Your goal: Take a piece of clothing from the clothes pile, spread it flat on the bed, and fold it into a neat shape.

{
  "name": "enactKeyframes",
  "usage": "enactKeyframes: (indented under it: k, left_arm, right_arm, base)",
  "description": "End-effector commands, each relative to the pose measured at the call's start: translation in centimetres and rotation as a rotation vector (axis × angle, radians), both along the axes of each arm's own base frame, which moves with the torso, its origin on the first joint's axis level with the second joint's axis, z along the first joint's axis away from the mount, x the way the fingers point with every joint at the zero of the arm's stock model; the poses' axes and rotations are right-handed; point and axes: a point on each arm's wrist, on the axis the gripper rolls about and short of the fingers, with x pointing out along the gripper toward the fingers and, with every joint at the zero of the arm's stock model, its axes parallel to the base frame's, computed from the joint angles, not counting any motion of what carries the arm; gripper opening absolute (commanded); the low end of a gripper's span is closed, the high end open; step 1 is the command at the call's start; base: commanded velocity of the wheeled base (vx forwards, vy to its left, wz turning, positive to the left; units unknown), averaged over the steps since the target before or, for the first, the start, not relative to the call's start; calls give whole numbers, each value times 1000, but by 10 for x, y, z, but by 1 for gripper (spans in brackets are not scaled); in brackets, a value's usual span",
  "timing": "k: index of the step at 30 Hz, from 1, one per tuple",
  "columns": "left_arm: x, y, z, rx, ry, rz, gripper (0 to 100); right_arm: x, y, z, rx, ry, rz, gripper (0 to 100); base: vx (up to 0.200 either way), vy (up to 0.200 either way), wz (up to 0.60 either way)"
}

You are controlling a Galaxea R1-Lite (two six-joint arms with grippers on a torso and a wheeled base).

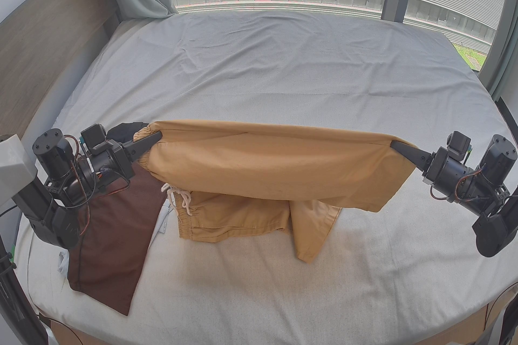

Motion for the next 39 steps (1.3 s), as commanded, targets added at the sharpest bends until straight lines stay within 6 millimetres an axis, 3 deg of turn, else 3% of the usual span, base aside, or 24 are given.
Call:
enactKeyframes:
  k: [1, 26, 32, 35, 39]
  left_arm:
    - [4, 0, 0, -6, -5, 22, 0]
    - [7, 0, 1, -9, -13, 28, 0]
    - [9, 0, 3, -10, -22, 26, 0]
    - [19, -2, 0, -12, -32, 24, 0]
    - [30, -3, -4, -47, -17, 91, 0]
  right_arm:
    - [0, 0, 0, 0, -1, -1, 0]
    - [3, -2, 1, -3, -11, -8, 0]
    - [11, 0, 7, 0, -44, -2, 0]
    - [31, 2, 8, 2, -75, -5, 0]
    - [42, 1, 4, 2, -75, -12, 0]
  base:
    - [0, 0, 0]
    - [0, 0, 0]
    - [0, 0, 0]
    - [0, 0, 0]
    - [0, 0, 0]
